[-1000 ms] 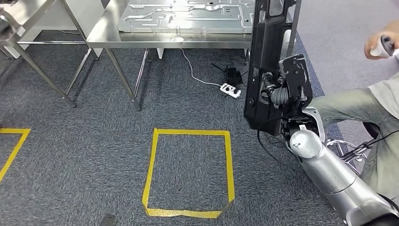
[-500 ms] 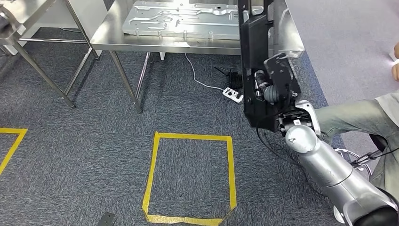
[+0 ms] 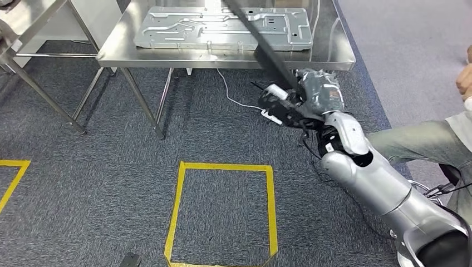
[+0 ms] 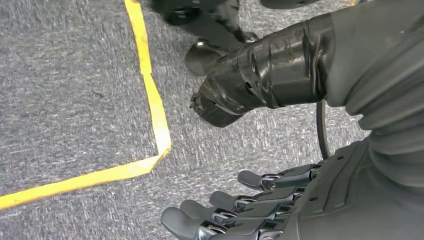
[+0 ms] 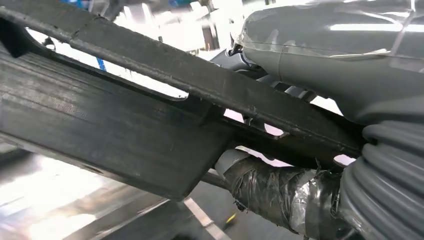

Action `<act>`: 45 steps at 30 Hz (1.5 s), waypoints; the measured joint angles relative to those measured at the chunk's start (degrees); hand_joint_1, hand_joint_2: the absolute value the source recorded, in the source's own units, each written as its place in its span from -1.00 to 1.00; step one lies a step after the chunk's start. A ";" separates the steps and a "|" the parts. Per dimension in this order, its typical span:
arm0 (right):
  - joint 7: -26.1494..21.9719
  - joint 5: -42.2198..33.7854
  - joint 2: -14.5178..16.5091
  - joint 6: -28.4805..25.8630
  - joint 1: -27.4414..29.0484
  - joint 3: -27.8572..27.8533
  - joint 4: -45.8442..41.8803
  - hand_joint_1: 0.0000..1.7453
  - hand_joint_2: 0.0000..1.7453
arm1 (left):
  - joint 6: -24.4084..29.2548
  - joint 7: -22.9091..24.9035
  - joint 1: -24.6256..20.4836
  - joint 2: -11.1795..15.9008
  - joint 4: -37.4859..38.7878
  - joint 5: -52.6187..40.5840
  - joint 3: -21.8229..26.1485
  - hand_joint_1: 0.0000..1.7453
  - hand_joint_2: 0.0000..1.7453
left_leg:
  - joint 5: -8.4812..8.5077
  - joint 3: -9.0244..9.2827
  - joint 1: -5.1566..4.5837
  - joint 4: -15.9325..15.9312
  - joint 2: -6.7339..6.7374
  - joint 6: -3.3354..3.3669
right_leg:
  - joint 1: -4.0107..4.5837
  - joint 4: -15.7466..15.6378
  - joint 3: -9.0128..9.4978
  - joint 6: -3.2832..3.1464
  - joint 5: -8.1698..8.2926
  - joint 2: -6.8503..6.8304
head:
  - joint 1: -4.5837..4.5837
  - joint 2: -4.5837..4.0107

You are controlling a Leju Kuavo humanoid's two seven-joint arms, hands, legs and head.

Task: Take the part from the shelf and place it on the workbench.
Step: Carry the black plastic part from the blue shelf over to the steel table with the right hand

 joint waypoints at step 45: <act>-5.16 38.74 -3.14 19.92 -2.31 7.56 -5.17 0.98 1.00 | 0.80 1.05 -0.01 -0.20 0.00 0.03 -0.73 -1.00 1.00 | 5.19 9.73 -0.67 -16.96 0.15 3.40 | 0.20 14.01 -7.76 2.30 -4.43 0.31 | 0.44 0.00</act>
